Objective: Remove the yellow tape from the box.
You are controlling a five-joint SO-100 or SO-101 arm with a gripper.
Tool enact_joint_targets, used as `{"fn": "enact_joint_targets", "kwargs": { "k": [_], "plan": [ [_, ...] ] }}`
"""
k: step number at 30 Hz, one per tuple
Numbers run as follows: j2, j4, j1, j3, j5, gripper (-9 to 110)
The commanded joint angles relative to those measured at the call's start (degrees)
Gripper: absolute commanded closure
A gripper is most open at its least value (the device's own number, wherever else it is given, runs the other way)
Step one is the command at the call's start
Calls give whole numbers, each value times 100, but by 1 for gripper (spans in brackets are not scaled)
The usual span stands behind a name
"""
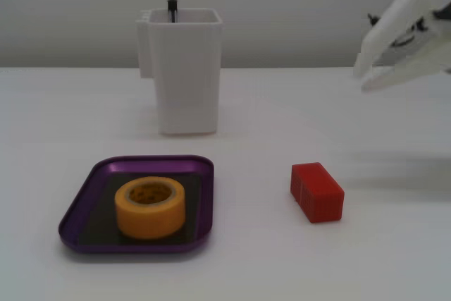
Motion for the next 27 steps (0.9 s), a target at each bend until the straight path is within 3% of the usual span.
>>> {"fn": "enact_joint_targets", "kwargs": {
  "k": [1,9,20,27],
  "plan": [
    [-387,281,44,-949,-729,97],
    [-4245,993,-35,-2839,-1881,95],
    [-8833,1468,-1371,-6855,-1714,86],
    [-10925,1468,-1494,-8974,-1468,86]
  ]
}}
